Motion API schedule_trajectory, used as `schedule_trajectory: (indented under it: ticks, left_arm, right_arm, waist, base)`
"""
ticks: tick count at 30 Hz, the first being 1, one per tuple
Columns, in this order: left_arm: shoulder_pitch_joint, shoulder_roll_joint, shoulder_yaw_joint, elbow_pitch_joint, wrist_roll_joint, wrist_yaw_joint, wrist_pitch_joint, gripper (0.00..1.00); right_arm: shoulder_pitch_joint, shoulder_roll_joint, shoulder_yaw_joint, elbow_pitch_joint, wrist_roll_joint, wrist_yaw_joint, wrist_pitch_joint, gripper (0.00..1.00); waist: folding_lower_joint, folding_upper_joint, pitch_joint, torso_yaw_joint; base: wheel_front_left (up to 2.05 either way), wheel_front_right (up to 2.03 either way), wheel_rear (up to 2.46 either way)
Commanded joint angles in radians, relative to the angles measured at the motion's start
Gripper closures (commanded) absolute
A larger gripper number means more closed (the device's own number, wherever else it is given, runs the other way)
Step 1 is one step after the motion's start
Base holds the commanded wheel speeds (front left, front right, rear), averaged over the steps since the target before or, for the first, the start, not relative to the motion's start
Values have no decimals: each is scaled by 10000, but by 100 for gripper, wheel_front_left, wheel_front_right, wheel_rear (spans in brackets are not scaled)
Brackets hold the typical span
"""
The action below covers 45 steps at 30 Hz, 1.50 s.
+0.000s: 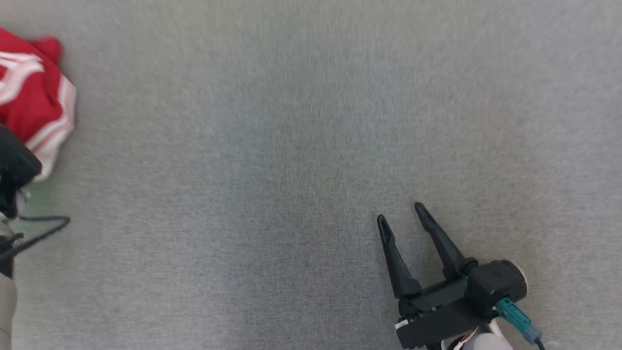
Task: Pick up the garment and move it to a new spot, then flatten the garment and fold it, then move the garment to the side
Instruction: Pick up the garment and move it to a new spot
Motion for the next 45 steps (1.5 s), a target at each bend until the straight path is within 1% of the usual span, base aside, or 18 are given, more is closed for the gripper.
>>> schedule_trajectory:
  ticks: [1,3,6,10,13,16,18,23,27,28,31,32,33,36,40,45]
  left_arm:
    - [189,47,-45,-133,86,-83,8,100]
    - [252,224,-218,-606,267,-184,-162,100]
    - [651,204,-445,-1303,372,-428,-294,100]
    - [1018,244,-698,-2748,443,-632,-297,100]
    - [1478,-9,-832,-4124,308,-689,-198,100]
    - [1982,-266,-983,-5775,242,-627,41,100]
    - [2267,-386,-1177,-6909,362,-529,266,100]
    - [3053,-963,-1774,-9310,317,-335,885,100]
    - [3609,-1374,-2356,-10443,500,-160,1225,100]
    - [3771,-1381,-2472,-10608,574,-97,1261,100]
    - [4312,-1735,-2855,-10858,568,-10,1223,100]
    - [4602,-1978,-3009,-10761,356,-40,1248,100]
    - [4602,-1978,-3009,-10761,356,-40,1248,100]
    - [5218,-2344,-3340,-10229,233,-104,989,100]
    - [5655,-2788,-3634,-8847,470,21,91,100]
    - [5641,-3151,-3908,-6856,473,-108,-1251,100]
  right_arm:
    - [8,73,35,105,81,-25,-88,0]
    - [59,82,41,382,179,-25,-207,0]
    - [284,98,-14,754,321,-25,-359,0]
    - [567,109,-186,982,432,-25,-490,0]
    - [769,109,-353,1033,529,-25,-543,0]
    - [932,113,-366,1045,581,-25,-572,0]
    - [1012,109,-385,991,552,-25,-524,0]
    - [1027,110,-372,831,493,-25,-426,0]
    - [940,108,-323,748,505,-25,-375,0]
    - [919,105,-292,741,519,-27,-369,0]
    - [915,110,-295,697,525,-25,-364,0]
    - [920,110,-297,700,531,-25,-349,0]
    - [920,110,-297,700,531,-25,-349,0]
    - [850,110,-227,707,600,-25,-339,0]
    - [654,110,-2,733,784,-25,-422,0]
    - [581,109,79,869,899,-25,-521,0]
  waist:
    - [-3,-3,-1382,225]
    - [-3,-3,-1893,228]
    - [-3,-3,-2792,189]
    - [-3,-3,-3686,40]
    - [-3,-3,-4193,-159]
    - [-3,-3,-4544,-502]
    - [-3,-3,-4610,-769]
    - [-3,-3,-4536,-1619]
    - [-3,-3,-4366,-2422]
    - [-3,-3,-4314,-2633]
    - [-3,-3,-4124,-3147]
    - [-3,-3,-4065,-3303]
    - [-3,-3,-4065,-3303]
    - [-3,-3,-3865,-3697]
    - [-3,-3,-3622,-4109]
    - [-3,-3,-3466,-4220]
  base:
    - [0,0,0]
    - [0,0,0]
    - [0,0,0]
    - [0,0,0]
    - [0,0,0]
    - [0,0,0]
    - [0,0,0]
    - [0,0,0]
    - [0,0,0]
    - [0,0,0]
    - [0,0,0]
    - [0,0,0]
    - [0,0,0]
    - [0,0,0]
    - [0,0,0]
    - [0,0,0]
